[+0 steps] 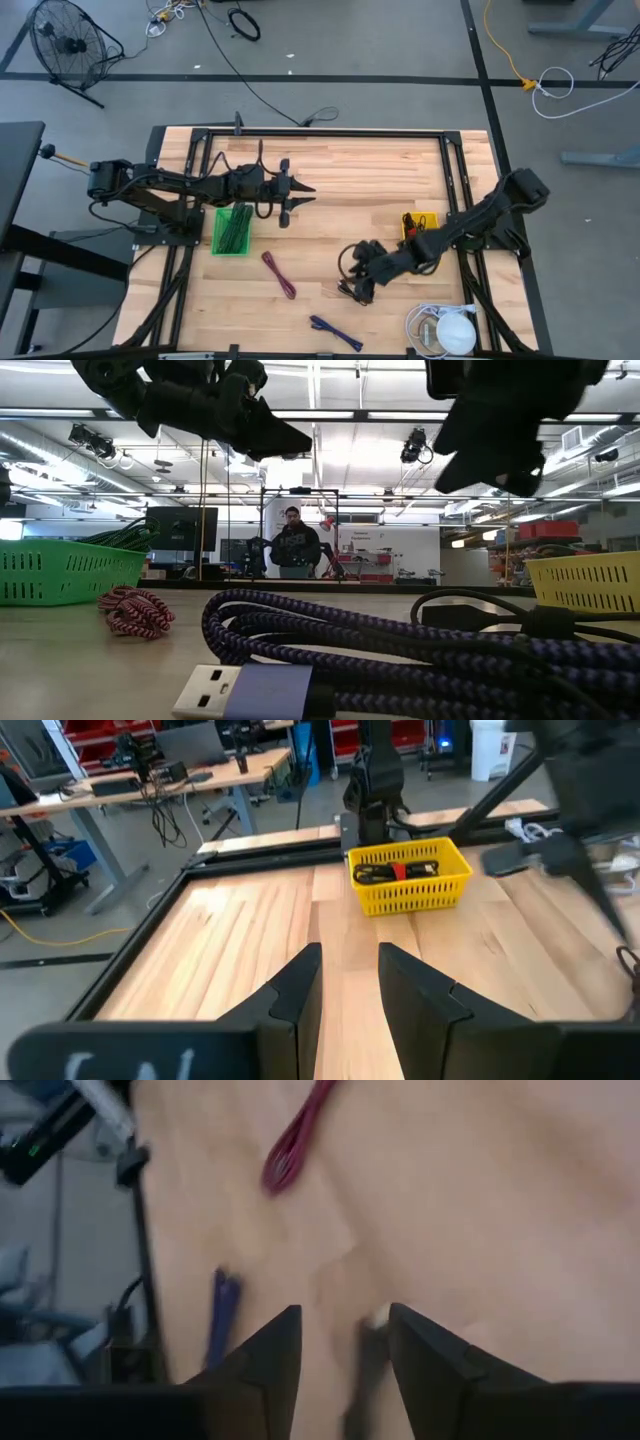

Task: Pick & Place USB Port
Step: Put the black charger adaptor into the yellow bin

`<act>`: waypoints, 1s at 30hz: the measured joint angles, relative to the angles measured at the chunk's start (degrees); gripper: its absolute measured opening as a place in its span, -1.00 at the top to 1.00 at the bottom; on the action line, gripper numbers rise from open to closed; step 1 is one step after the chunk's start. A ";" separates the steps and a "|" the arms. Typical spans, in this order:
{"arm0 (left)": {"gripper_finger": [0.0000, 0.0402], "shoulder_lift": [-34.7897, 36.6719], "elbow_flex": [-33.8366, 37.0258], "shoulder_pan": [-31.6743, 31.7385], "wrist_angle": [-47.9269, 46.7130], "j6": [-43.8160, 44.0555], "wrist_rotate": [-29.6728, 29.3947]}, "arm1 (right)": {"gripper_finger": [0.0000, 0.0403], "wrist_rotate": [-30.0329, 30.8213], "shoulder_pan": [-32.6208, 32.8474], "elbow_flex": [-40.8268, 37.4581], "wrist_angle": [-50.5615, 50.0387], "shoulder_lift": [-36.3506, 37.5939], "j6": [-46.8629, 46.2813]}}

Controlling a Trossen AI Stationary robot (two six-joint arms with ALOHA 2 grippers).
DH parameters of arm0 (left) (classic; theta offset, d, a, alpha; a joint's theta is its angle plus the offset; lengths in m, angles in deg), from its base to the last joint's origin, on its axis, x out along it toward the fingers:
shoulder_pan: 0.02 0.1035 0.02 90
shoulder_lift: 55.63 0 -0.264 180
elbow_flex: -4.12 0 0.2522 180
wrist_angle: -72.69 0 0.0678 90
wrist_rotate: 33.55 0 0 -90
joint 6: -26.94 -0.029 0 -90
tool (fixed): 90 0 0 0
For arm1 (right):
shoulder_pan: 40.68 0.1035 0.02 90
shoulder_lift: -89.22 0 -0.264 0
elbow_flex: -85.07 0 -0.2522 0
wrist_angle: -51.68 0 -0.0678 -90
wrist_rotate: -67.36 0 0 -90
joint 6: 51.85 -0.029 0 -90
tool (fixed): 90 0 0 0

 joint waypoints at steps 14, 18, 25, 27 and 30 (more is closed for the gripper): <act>0.48 0.00 0.00 -0.07 -0.89 0.02 0.00 | 0.32 -0.06 4.32 2.08 -1.86 -7.27 -8.44; 0.48 0.00 0.00 -0.07 -0.90 0.02 0.00 | 0.32 -0.91 4.26 2.08 -1.84 -8.95 -8.94; 0.48 0.00 0.00 -0.07 -0.88 0.00 0.00 | 0.32 -1.63 4.26 2.08 -1.71 -10.58 -10.98; 0.48 0.00 0.00 -0.07 -0.88 -0.02 0.02 | 0.32 -1.59 4.26 2.08 -1.65 -10.58 -11.03; 0.48 0.00 0.00 -0.07 -0.88 -0.02 0.01 | 0.32 -1.56 4.26 2.08 -1.67 -10.58 -11.04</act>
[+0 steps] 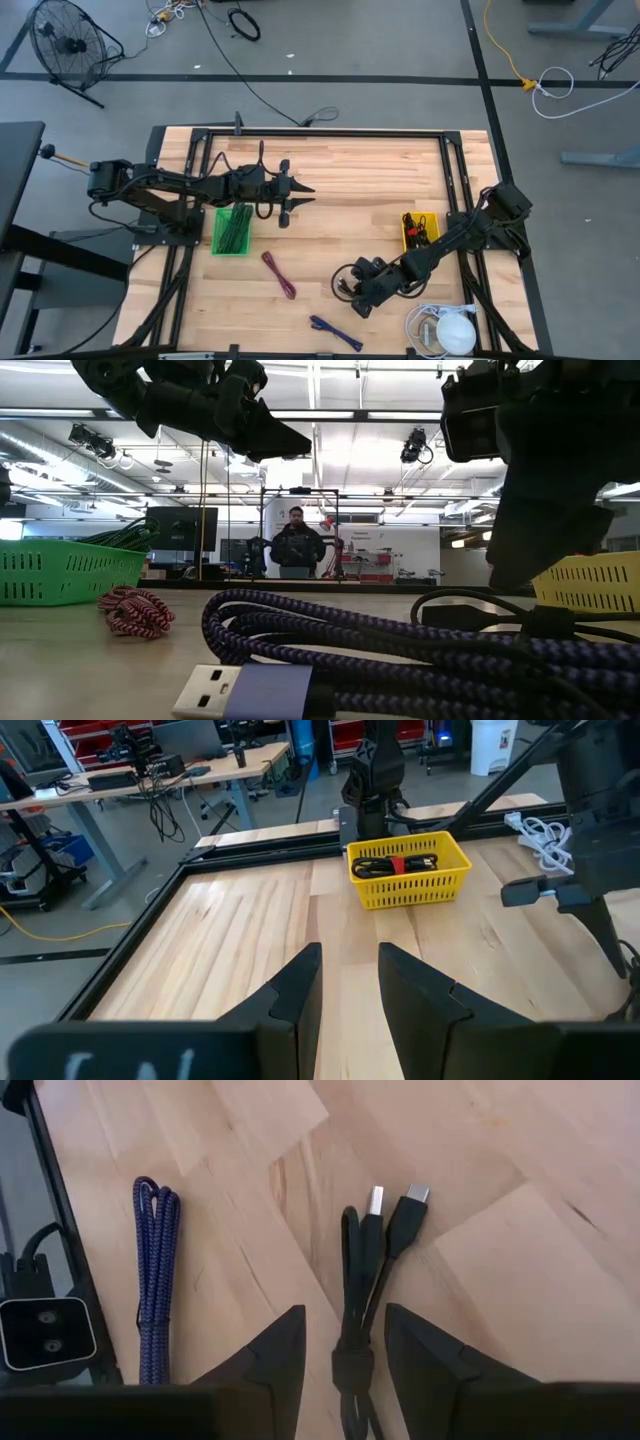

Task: Pick & Place USB Port
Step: Put the black charger adaptor into the yellow bin

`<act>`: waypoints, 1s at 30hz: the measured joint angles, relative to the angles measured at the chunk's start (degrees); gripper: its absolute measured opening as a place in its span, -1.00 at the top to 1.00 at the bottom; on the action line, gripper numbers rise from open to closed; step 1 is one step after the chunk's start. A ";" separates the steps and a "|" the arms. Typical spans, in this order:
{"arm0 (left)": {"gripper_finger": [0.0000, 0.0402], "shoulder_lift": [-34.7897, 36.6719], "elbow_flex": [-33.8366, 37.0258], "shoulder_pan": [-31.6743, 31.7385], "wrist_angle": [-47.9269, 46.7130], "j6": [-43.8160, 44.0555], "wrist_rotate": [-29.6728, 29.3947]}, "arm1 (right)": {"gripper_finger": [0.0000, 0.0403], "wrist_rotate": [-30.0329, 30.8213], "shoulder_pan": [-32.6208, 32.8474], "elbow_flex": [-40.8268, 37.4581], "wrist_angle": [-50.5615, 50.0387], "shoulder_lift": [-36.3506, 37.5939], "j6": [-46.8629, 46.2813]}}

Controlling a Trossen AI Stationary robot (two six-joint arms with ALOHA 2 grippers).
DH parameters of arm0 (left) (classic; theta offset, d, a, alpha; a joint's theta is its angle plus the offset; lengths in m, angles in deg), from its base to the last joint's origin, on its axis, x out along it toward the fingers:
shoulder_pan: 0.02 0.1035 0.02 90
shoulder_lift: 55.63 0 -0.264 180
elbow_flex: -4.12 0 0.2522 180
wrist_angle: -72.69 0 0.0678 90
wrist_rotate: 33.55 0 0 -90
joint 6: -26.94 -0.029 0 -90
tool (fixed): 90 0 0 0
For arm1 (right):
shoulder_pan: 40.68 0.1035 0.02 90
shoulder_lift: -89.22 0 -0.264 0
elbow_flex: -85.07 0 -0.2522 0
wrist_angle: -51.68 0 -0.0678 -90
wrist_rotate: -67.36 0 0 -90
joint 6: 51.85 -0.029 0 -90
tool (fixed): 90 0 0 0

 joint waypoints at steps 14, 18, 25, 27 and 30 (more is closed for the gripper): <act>0.48 0.00 0.00 0.00 0.02 -0.06 0.01 | 0.32 0.00 0.00 0.04 0.99 -2.46 -0.87; 0.48 0.00 0.00 0.00 -0.07 -0.08 0.01 | 0.32 -1.68 0.02 0.04 3.15 -4.42 -1.05; 0.48 0.00 0.02 0.02 -0.89 -0.07 0.02 | 0.70 -0.70 -0.04 0.07 2.85 -5.16 -0.33; 0.48 0.00 0.01 0.02 -1.05 -0.07 0.02 | 0.90 -1.30 -0.35 0.07 2.90 -5.14 0.07; 0.48 0.00 0.01 0.02 -1.05 -0.04 0.02 | 0.93 -2.14 -0.94 0.07 3.17 -5.14 -0.46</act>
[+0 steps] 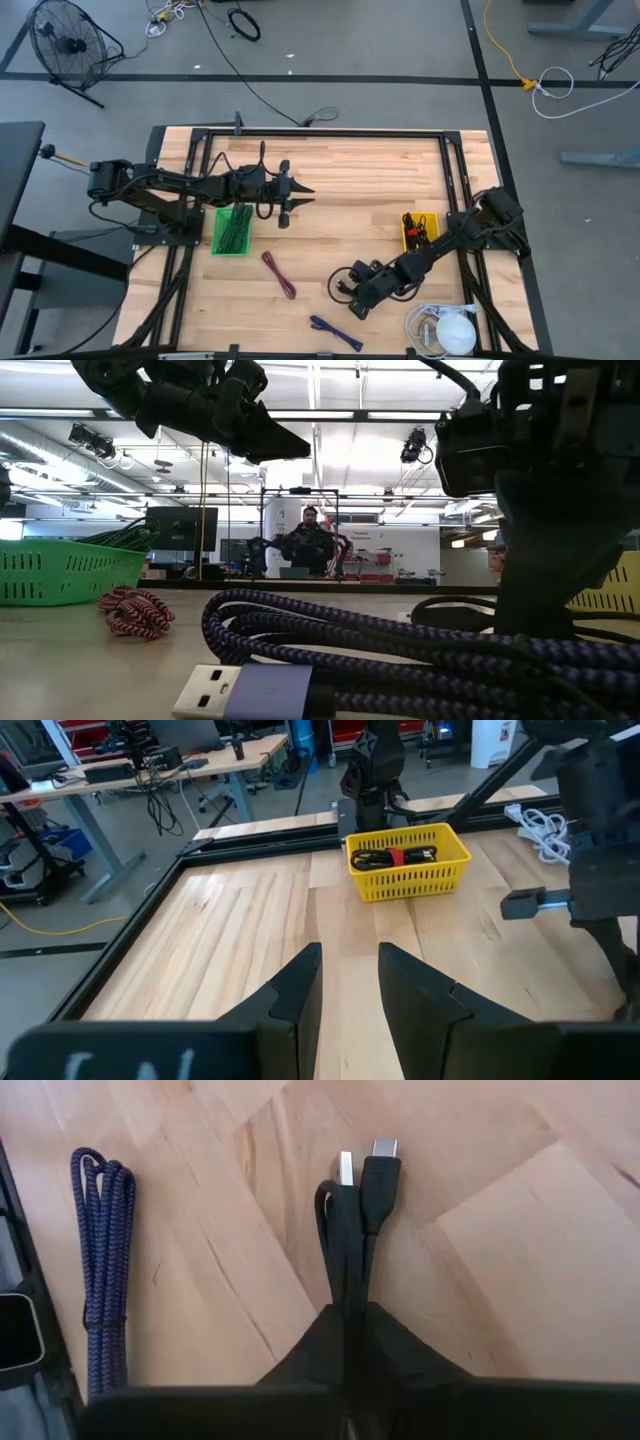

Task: Pick & Place USB Port
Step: Put the black charger adaptor into the yellow bin

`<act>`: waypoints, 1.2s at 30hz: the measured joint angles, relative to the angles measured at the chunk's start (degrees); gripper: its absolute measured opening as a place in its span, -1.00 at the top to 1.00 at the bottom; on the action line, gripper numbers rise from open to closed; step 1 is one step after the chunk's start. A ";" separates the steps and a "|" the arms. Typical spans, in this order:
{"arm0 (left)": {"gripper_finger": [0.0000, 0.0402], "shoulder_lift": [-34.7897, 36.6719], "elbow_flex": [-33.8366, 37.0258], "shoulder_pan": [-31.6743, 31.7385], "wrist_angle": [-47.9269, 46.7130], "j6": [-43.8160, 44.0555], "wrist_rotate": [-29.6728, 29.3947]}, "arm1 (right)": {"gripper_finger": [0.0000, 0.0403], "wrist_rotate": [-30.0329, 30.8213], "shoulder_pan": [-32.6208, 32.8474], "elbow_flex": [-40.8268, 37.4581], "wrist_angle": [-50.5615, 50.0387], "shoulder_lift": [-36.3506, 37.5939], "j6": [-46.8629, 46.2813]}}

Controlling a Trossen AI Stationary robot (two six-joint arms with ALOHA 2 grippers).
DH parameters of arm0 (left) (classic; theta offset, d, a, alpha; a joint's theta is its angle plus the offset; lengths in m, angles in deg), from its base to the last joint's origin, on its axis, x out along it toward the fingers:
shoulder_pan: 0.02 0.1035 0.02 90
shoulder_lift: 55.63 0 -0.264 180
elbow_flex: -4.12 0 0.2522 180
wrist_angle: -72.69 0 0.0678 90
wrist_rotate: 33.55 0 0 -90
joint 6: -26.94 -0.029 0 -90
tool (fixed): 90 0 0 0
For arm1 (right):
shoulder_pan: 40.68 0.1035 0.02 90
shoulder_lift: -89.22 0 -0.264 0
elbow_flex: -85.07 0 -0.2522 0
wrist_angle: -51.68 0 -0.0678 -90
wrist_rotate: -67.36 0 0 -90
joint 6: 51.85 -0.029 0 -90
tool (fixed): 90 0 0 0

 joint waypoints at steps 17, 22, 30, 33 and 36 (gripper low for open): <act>0.48 0.00 0.01 -0.02 -0.85 0.07 0.02 | 0.97 15.38 -1.22 -0.06 -27.69 21.31 -3.88; 0.48 0.00 0.01 -0.02 -1.21 0.07 0.02 | 0.97 21.22 -0.46 -0.04 -40.96 27.92 -11.64; 0.48 0.00 0.01 -0.01 -1.55 0.08 0.01 | 0.98 19.72 -0.38 -0.04 -62.40 29.68 -27.93; 0.48 0.00 0.01 -0.02 -1.54 0.09 0.01 | 0.98 19.13 -0.37 -0.06 -66.96 29.69 -32.78; 0.48 0.00 0.01 0.00 -1.55 0.09 0.01 | 0.98 18.54 -0.37 -0.07 -69.04 29.68 -36.24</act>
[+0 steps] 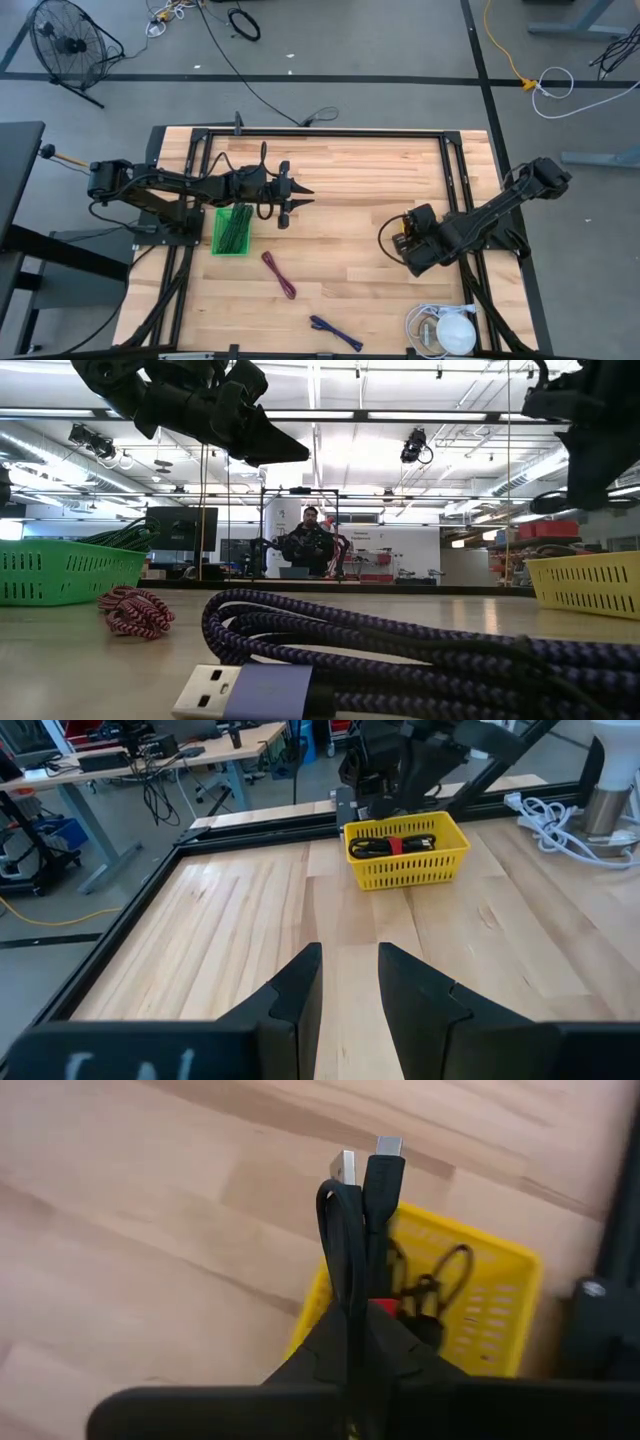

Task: Pick & Place USB Port
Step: Put the black charger adaptor into the yellow bin

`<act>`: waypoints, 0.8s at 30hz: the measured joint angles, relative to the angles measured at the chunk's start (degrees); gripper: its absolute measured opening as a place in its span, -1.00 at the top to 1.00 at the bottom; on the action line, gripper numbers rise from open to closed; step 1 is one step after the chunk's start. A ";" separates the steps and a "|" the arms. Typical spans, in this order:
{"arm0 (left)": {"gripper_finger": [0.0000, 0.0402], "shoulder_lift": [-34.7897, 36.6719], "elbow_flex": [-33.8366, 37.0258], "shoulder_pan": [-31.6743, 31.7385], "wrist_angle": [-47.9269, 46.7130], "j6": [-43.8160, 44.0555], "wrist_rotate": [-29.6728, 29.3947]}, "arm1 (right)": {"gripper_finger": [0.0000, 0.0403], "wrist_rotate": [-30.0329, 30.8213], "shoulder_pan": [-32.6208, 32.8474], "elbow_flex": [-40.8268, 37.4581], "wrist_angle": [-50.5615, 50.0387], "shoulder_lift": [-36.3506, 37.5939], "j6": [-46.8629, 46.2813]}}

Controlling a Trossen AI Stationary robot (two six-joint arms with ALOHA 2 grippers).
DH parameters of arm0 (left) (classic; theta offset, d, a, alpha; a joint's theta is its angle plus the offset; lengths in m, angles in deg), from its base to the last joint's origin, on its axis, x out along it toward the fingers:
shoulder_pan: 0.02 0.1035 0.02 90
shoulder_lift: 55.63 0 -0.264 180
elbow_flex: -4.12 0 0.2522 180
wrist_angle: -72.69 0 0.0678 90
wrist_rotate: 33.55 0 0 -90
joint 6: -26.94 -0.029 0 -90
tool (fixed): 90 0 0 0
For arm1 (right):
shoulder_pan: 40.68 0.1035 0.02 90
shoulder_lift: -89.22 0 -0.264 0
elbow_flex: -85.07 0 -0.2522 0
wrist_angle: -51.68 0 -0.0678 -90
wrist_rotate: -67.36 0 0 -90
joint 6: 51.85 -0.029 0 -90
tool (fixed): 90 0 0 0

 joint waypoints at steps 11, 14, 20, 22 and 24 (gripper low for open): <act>0.48 0.00 0.00 0.00 0.02 0.00 -0.01 | 0.98 -6.54 0.07 -6.39 -1.23 0.00 -8.30; 0.48 0.00 0.00 0.00 0.04 -0.02 0.02 | 0.98 -6.84 0.07 -7.41 0.54 -0.01 -8.46; 0.48 0.00 0.00 0.00 0.04 -0.02 -0.01 | 0.85 -7.65 0.09 -8.90 1.78 -0.02 -7.25; 0.48 0.00 0.00 0.00 0.04 -0.01 0.00 | 0.75 -8.26 0.09 -9.66 1.78 -0.02 -7.00; 0.48 0.00 0.00 0.00 0.04 -0.02 0.00 | 0.64 -8.35 0.09 -10.30 2.18 -0.02 -7.37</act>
